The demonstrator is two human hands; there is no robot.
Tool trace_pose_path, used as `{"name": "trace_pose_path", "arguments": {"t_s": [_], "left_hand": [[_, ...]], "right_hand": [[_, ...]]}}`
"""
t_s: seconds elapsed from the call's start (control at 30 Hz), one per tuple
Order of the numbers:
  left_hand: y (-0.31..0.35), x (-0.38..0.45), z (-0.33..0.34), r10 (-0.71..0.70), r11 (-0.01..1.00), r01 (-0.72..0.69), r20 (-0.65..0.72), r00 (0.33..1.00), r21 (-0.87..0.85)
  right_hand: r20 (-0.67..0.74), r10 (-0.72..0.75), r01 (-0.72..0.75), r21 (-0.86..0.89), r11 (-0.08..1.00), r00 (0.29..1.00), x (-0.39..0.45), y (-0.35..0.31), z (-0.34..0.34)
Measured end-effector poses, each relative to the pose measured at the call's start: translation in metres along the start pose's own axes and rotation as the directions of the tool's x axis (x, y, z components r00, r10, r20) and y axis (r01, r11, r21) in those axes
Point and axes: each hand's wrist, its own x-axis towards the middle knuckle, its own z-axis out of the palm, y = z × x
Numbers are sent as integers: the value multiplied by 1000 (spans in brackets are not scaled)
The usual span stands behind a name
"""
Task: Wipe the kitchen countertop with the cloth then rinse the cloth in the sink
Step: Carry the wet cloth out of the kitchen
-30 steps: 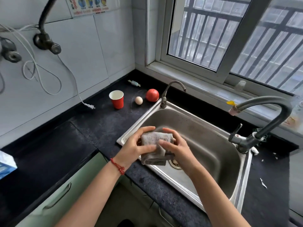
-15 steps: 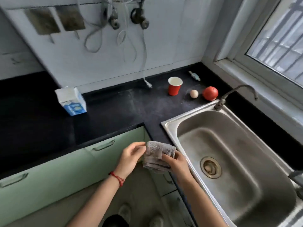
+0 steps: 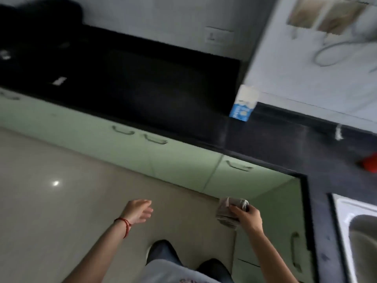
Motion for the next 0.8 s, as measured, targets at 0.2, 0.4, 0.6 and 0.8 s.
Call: {"name": "trace_pose_path", "arguments": {"t_s": [0.2, 0.4, 0.6, 0.8], "left_hand": [[-80, -4, -128, -201, 950, 158, -141, 969, -270], [-140, -13, -202, -344, 791, 173, -195, 918, -587], [-146, -12, -247, -413, 684, 128, -237, 879, -718], [-111, 19, -330, -391, 652, -8, -346, 853, -758]], "right_hand": [[143, -82, 108, -185, 977, 986, -3, -61, 110], [315, -140, 242, -315, 918, 939, -7, -116, 217], [472, -197, 416, -421, 806, 859, -17, -171, 311], [575, -214, 534, -472, 701, 789, -11, -228, 409]]}}
